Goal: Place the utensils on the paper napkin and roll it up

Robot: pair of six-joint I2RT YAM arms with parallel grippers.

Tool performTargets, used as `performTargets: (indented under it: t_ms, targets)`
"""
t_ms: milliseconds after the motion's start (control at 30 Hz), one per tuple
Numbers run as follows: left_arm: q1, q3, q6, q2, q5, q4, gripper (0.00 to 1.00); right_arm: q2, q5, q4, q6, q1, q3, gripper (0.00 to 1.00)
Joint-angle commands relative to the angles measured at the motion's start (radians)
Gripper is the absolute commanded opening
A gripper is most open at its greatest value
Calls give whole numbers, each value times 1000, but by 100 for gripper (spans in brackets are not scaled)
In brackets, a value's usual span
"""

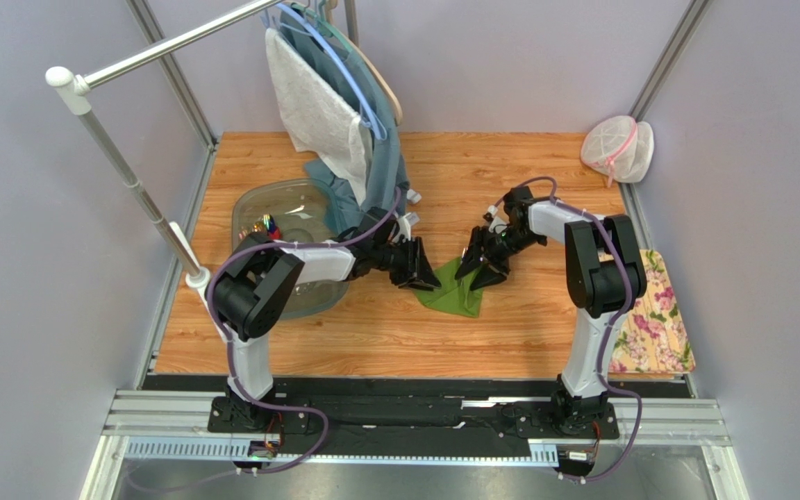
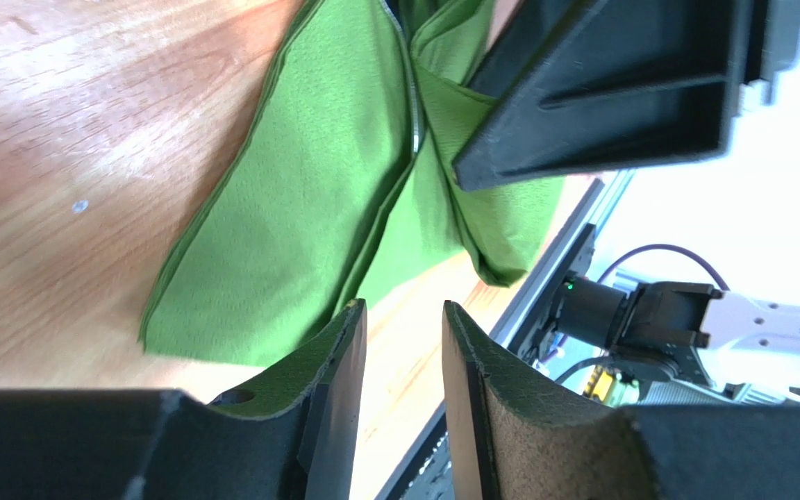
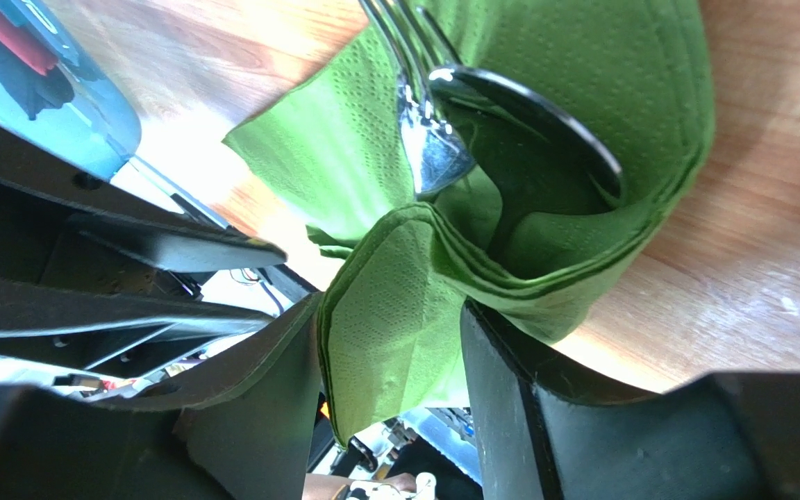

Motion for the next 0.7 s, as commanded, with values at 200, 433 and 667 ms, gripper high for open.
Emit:
performTargets:
  t_ms: [200, 433, 667]
  targets:
    - [35, -32, 66, -100, 27, 35, 41, -21, -54, 10, 38, 8, 47, 42]
    - [41, -54, 43, -122, 31, 81, 38, -5, -54, 13, 56, 21, 59, 35]
    - [38, -51, 86, -158, 67, 129, 42, 15, -61, 24, 82, 35, 78, 53]
